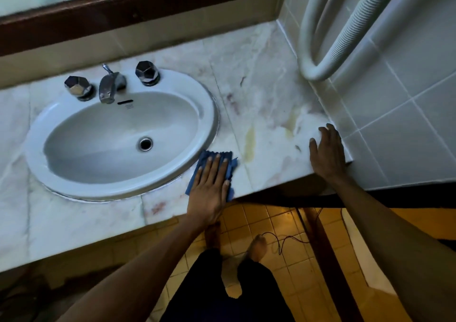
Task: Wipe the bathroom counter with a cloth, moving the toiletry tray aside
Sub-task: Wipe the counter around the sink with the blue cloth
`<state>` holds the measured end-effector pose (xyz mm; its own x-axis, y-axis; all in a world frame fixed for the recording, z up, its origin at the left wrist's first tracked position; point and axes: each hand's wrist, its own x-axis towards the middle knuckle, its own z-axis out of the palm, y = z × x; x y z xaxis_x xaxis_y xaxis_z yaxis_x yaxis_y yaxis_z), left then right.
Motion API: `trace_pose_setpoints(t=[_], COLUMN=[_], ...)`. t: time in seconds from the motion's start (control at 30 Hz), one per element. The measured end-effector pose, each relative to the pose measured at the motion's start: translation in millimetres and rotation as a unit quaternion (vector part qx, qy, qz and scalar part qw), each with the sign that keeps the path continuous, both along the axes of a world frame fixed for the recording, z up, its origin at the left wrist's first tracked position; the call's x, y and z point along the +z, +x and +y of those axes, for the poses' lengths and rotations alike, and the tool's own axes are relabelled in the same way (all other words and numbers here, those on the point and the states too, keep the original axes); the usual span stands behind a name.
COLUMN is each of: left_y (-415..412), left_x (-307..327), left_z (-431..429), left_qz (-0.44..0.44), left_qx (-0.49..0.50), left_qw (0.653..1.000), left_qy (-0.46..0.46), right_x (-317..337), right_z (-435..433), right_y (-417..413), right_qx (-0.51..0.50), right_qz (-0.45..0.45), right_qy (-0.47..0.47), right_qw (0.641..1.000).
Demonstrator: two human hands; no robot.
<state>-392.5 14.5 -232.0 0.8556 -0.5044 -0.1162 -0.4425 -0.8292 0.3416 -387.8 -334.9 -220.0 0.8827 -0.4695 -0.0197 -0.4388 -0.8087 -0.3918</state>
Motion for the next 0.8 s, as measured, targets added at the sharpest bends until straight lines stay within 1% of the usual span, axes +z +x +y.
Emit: trace_pose_setpoints(t=[0.07, 0.13, 0.23, 0.4, 0.47, 0.53, 0.63, 0.7, 0.8], left_y=[-18.2, -14.4, 20.0, 87.2, 86.5, 58.8, -5.1, -23.4, 3.4], left_x=[1.2, 1.2, 2.3, 9.2, 7.4, 2.9, 2.7, 6.5, 7.5], left_z=[8.1, 2.4, -22.1, -93.5, -120.3, -130.9, -103.1, -66.3, -30.6], left_qz=[0.003, -0.002, 0.006, 0.053, 0.053, 0.024, -0.005, 0.004, -0.008], left_qx=[0.008, 0.030, 0.066, 0.094, 0.068, -0.004, -0.112, -0.133, -0.101], left_qw=[1.000, 1.000, 0.998, 0.991, 0.994, 0.999, 0.994, 0.991, 0.994], left_qy=[0.008, 0.010, -0.017, -0.075, -0.068, -0.047, 0.004, 0.018, 0.044], right_x=[-3.4, -9.0, -17.4, -20.9, -21.8, -23.0, -24.5, -24.6, -25.1], right_z=[-10.4, -17.2, -20.7, -22.5, -22.3, -22.2, -22.5, -22.7, -24.2], right_y=[0.3, -3.8, -9.6, -10.7, -11.7, -12.3, -13.0, -13.1, -14.1], right_qx=[-0.003, 0.004, 0.023, 0.023, 0.023, 0.020, 0.016, 0.016, 0.019], right_qz=[-0.003, -0.007, -0.012, -0.012, -0.012, -0.013, -0.013, -0.013, -0.015], right_qy=[0.016, 0.003, -0.004, -0.005, -0.016, -0.023, -0.033, -0.034, -0.030], right_qw=[1.000, 1.000, 1.000, 1.000, 1.000, 0.999, 0.999, 0.999, 0.999])
